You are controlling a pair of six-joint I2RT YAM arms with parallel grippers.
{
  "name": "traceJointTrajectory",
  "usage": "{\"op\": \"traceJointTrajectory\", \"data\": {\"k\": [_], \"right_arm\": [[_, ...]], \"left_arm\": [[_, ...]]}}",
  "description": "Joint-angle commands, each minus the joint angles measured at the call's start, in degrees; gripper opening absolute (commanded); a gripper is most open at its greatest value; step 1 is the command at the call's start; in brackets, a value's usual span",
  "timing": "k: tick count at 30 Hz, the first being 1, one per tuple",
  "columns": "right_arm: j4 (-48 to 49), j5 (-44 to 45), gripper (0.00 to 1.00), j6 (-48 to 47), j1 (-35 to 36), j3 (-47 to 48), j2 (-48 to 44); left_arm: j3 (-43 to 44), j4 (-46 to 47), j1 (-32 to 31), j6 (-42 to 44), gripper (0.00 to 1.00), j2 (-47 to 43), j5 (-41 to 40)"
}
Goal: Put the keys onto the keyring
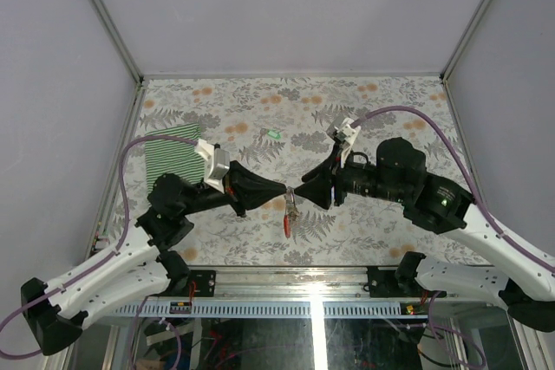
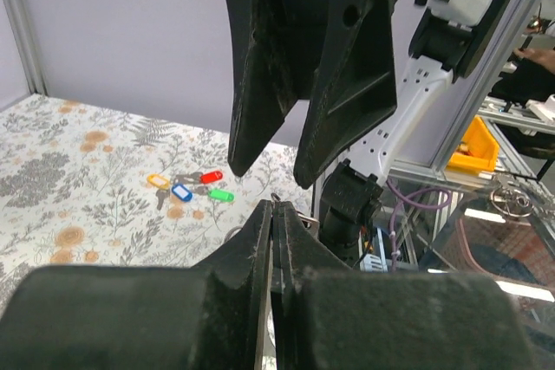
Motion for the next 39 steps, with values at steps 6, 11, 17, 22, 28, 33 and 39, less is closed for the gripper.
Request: {"op": "traceJointTrajectory", "data": {"k": [6, 11, 17, 22, 28, 33, 39], "right_arm": [[20.0, 2.4, 0.51, 15.4, 0.1, -8.2, -5.6], [22.4, 0.1, 0.48, 16.8, 0.1, -9.1, -5.2], [23.1, -1.8, 0.44, 17.3, 0.1, -9.0, -4.0], [22.2, -3.0, 0.41, 17.4, 0.1, -8.7, -3.1], [21.3, -4.2, 0.30, 17.5, 0.1, -8.4, -2.5], [20.9, -4.4, 0.15, 17.3, 0.1, -8.1, -2.8], [19.8, -3.5, 0.01, 16.8, 0.1, -8.0, -3.5]], "left_arm": [[-0.2, 9.2, -0.2, -2.3, 0.00, -2.9, -3.5], [0.3, 8.9, -0.2, -2.0, 0.00, -2.5, -3.3], [0.8, 8.4, -0.2, -1.6, 0.00, -2.2, -3.2], [1.2, 7.9, -0.3, -1.3, 0.00, -2.3, -3.0], [1.6, 7.3, -0.2, -0.8, 0.00, -2.3, -2.9], [1.5, 6.3, -0.2, -0.3, 0.00, -2.7, -3.4], [1.5, 5.6, -0.2, 0.3, 0.00, -3.0, -4.0]]}}
